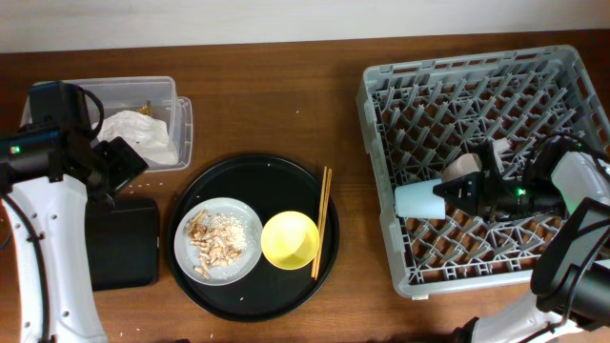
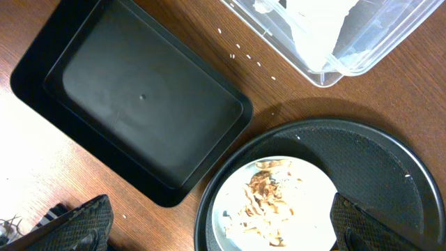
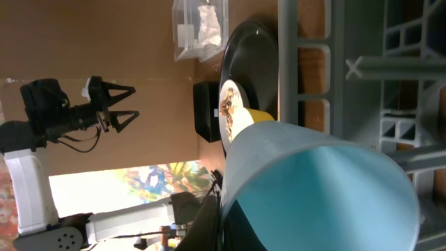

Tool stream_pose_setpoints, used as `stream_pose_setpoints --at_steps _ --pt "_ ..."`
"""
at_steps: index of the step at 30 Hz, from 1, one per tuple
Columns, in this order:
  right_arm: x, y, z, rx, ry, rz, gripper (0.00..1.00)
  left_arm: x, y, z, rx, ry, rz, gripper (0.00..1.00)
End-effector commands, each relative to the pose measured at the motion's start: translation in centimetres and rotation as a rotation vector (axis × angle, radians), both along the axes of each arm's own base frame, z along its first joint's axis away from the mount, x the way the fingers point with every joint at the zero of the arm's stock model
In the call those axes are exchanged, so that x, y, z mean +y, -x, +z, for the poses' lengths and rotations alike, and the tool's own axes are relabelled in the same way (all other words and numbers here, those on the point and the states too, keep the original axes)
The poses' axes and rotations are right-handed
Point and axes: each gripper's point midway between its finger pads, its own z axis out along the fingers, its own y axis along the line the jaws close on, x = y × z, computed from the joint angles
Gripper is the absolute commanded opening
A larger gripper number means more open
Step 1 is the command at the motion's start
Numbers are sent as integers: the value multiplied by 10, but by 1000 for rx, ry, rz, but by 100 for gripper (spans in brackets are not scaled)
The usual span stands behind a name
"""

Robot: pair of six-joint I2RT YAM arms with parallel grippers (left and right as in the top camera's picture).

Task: Sort waste into correct bins and load items into the dishwasher rack
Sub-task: 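Carry the blue cup to the rack and set it beside the pink cup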

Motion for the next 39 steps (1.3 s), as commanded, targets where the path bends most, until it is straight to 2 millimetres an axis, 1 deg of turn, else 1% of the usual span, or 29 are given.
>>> stream_pose_setpoints --at_steps 1,3,7,9,11,15,17,18,19,27,29,31,33,34,36,37,39 --pt "-3 -3 -2 8 -3 -22 4 1 1 2 -10 -6 15 99" --pt "-3 -2 -2 10 -1 -20 4 2 1 2 -10 -6 16 99" --pt "-3 1 -6 20 24 -1 11 1 1 2 -10 -6 15 99" --pt "-6 3 -12 20 53 12 14 2 1 2 -10 -6 16 99" --pt "-10 3 -13 27 59 0 15 1 1 2 -10 -6 15 99" --pt "-29 6 -18 69 91 -41 15 1 1 2 -10 -6 15 99" --pt "-40 9 -22 109 124 -59 15 1 1 2 -10 -6 15 99" --pt "-51 10 -24 135 156 -75 16 1 1 2 -10 -6 15 99" --pt "-55 10 -24 143 169 -79 16 1 1 2 -10 -6 15 99" --pt "-58 14 -25 207 211 -84 16 1 1 2 -10 -6 15 99" --pt "-61 17 -27 248 236 -93 16 1 1 2 -10 -6 15 99" --pt "-68 20 -33 303 306 -114 16 1 1 2 -10 -6 15 99" --pt "-82 25 -41 385 413 -158 16 1 1 2 -10 -6 15 99" --pt "-92 30 -44 442 494 -201 16 1 1 2 -10 -6 15 99" --pt "-102 34 -42 476 565 -252 16 1 1 2 -10 -6 15 99" --pt "-106 35 -37 479 602 -281 16 1 1 2 -10 -6 15 99" --pt "-108 36 -27 454 636 -315 16 2 1 2 -10 -6 16 99"
